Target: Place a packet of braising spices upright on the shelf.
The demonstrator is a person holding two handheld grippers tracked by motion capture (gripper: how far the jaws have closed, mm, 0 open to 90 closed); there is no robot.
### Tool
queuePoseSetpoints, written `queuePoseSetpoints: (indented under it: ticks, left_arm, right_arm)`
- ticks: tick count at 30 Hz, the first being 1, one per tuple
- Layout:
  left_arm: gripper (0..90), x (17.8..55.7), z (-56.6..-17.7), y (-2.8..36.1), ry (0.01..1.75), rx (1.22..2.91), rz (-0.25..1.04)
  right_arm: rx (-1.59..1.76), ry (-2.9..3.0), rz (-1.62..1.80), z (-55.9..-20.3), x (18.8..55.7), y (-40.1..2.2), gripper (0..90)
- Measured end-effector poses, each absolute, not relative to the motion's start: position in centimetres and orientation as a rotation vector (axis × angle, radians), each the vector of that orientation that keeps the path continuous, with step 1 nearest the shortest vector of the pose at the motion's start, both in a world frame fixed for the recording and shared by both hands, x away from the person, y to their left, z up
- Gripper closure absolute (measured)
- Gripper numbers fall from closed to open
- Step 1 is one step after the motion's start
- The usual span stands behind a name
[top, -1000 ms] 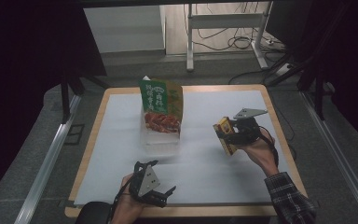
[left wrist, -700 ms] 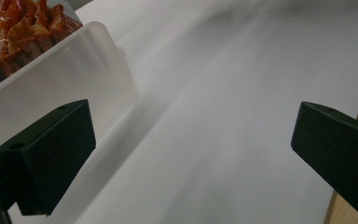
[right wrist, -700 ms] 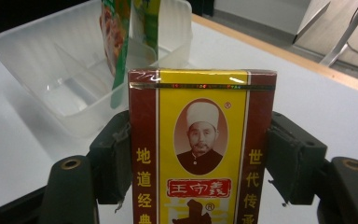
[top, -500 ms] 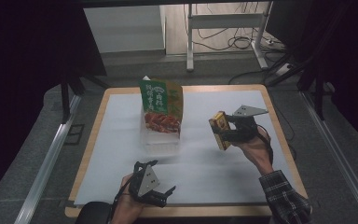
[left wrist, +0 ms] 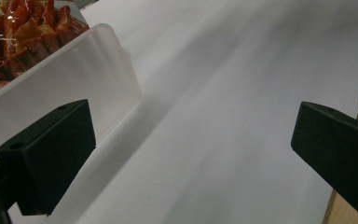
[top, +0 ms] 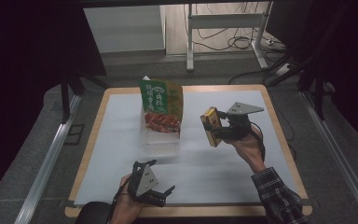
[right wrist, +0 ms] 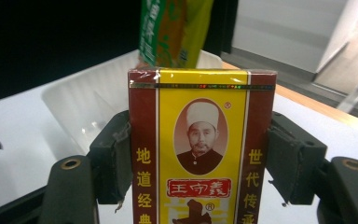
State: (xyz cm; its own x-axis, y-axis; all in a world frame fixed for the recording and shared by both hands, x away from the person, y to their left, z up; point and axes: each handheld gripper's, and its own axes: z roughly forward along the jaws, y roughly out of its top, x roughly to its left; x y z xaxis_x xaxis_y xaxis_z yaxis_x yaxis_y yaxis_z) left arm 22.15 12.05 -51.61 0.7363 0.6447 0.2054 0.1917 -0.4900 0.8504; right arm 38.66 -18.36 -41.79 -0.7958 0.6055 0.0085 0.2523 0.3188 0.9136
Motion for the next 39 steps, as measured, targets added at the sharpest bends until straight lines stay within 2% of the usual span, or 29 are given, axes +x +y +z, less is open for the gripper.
queuePoseSetpoints:
  ticks: [22,39]
  left_arm:
    - [0.0,21.9,-51.4,12.7,0.659,2.035,0.646]
    - [0.0,21.7,-51.2,13.3,0.676,2.013,0.652]
  right_arm:
    - [0.66,2.224,1.622,-41.2,38.7,-14.0,32.2]
    - [0.603,2.216,1.719,-42.2,39.5,-10.0,32.2]
